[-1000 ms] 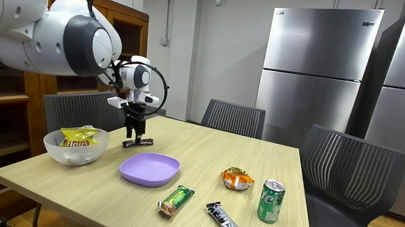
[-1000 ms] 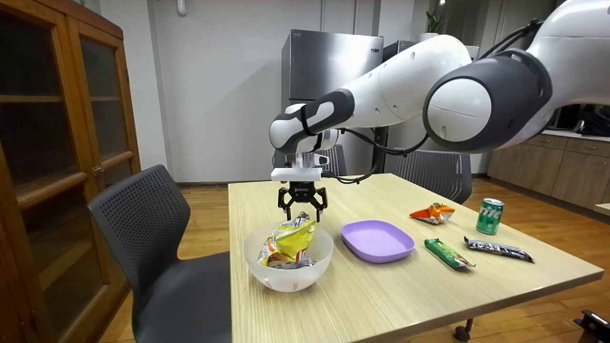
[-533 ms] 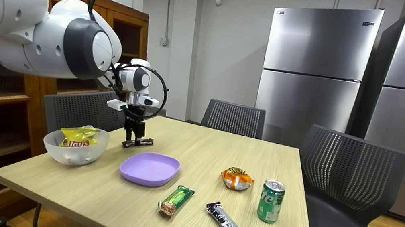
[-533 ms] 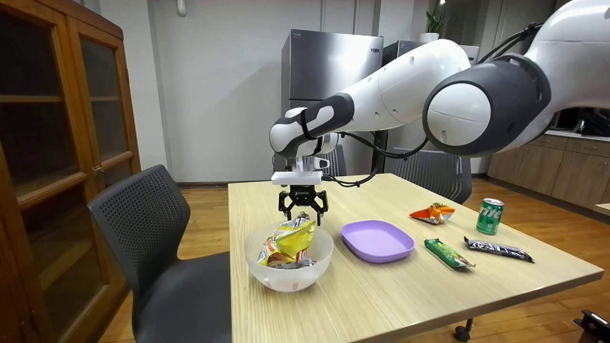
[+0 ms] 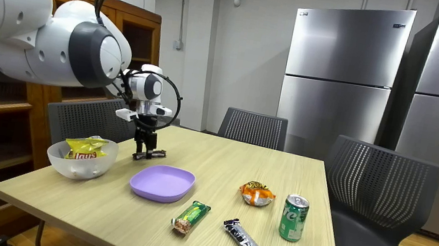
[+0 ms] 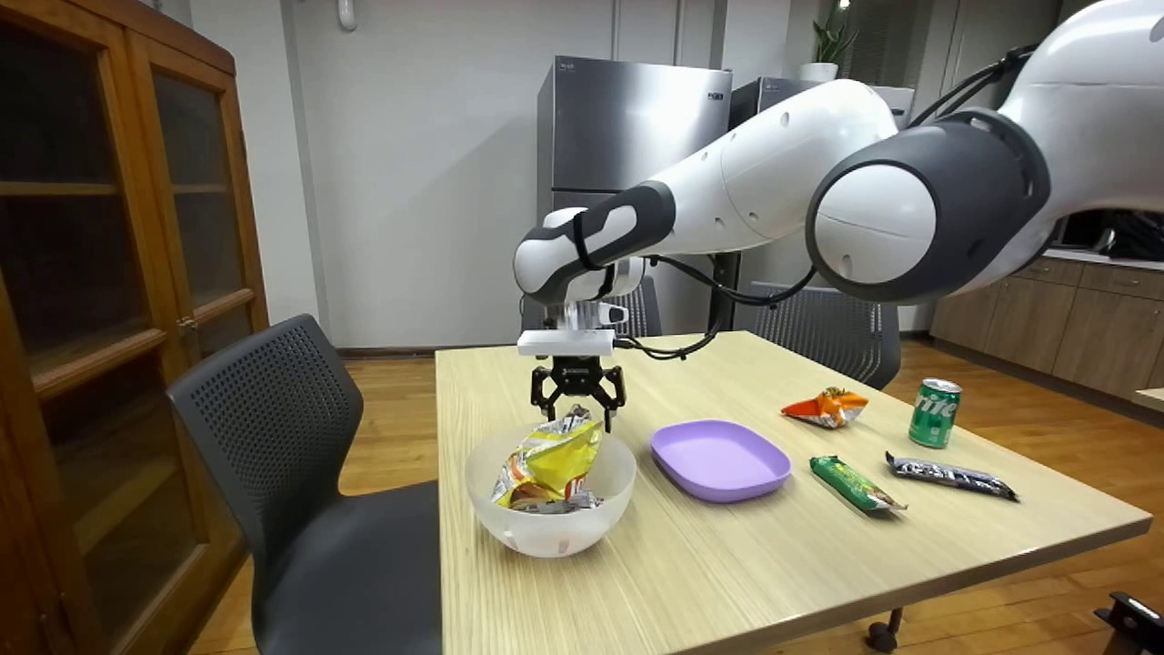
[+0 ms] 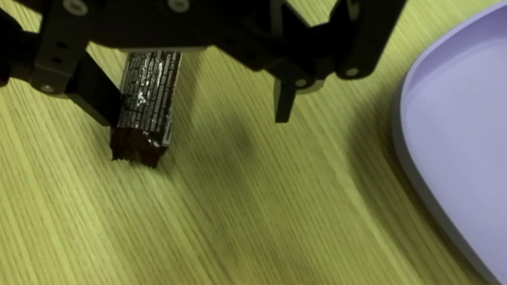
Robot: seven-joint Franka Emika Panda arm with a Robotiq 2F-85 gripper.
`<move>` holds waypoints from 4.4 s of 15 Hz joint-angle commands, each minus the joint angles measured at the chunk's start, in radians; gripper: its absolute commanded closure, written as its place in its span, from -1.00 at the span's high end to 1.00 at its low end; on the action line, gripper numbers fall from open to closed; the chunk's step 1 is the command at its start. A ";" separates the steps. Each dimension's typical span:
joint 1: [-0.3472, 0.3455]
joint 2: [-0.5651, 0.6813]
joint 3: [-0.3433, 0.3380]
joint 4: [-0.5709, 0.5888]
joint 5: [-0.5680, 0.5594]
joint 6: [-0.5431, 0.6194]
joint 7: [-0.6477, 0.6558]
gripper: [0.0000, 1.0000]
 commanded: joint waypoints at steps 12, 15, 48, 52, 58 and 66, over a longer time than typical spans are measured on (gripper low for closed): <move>0.000 0.010 0.008 0.022 0.006 0.129 -0.007 1.00; -0.001 0.012 0.009 0.020 0.006 0.127 -0.009 1.00; -0.002 -0.040 0.008 -0.034 -0.001 0.174 -0.069 -0.92; -0.006 -0.080 0.007 -0.053 -0.001 0.180 -0.092 -0.91; -0.010 -0.139 0.003 -0.083 -0.005 0.178 -0.136 -0.91; -0.007 -0.258 -0.005 -0.220 -0.007 0.210 -0.188 -0.91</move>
